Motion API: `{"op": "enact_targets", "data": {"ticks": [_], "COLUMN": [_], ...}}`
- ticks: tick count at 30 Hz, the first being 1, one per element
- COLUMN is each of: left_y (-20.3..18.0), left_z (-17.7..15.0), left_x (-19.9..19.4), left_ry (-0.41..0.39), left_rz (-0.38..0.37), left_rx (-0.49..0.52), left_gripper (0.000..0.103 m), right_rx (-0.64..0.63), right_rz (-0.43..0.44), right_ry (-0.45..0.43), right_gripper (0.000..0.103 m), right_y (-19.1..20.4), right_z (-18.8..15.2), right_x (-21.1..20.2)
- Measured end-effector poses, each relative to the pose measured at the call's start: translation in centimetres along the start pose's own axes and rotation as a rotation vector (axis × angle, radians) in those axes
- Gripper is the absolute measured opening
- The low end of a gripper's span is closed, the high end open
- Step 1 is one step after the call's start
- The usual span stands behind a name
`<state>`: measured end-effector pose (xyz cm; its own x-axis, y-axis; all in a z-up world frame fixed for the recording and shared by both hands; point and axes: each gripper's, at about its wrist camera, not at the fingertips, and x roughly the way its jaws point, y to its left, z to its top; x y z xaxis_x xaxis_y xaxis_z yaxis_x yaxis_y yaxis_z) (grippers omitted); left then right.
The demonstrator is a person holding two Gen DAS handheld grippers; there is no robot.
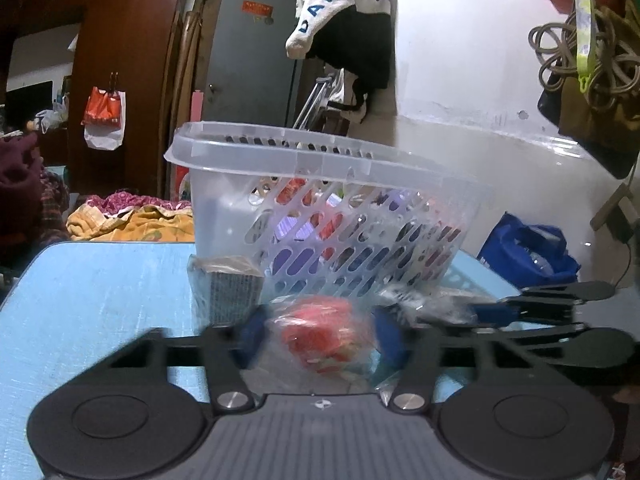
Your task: Organize objects
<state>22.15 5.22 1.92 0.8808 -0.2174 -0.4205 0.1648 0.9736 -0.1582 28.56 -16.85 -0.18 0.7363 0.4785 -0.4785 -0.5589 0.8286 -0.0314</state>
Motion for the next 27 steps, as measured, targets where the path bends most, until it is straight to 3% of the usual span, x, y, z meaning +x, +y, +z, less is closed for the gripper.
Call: {"op": "enact_targets", "data": {"ticks": [6,13,27], "left_y": [-0.6,-0.3,0.1], "left_z": [-0.3,-0.7,-1.0], "left_x": [-1.4,-3.2,-4.2], "left_ry": [-0.082,-0.21,-0.282], "left_rz": [0.004,-0.044,-0.076], "left_rx": [0.033,0.012,-0.006], "left_gripper": [0.051,0.051,0.051], "right_rx": [0.057,0.12,0.185], "right_rz": [0.005,0.006,-0.027], "right_ry": [-0.121,-0.161,-0.273], "right_gripper": [0.033,0.033,0.033], "right_y": [-0.5,-0.7,-1.4], "right_z": [-0.7,-1.5,-2.4], "right_x": [-3.4,-3.7,-4.7]}}
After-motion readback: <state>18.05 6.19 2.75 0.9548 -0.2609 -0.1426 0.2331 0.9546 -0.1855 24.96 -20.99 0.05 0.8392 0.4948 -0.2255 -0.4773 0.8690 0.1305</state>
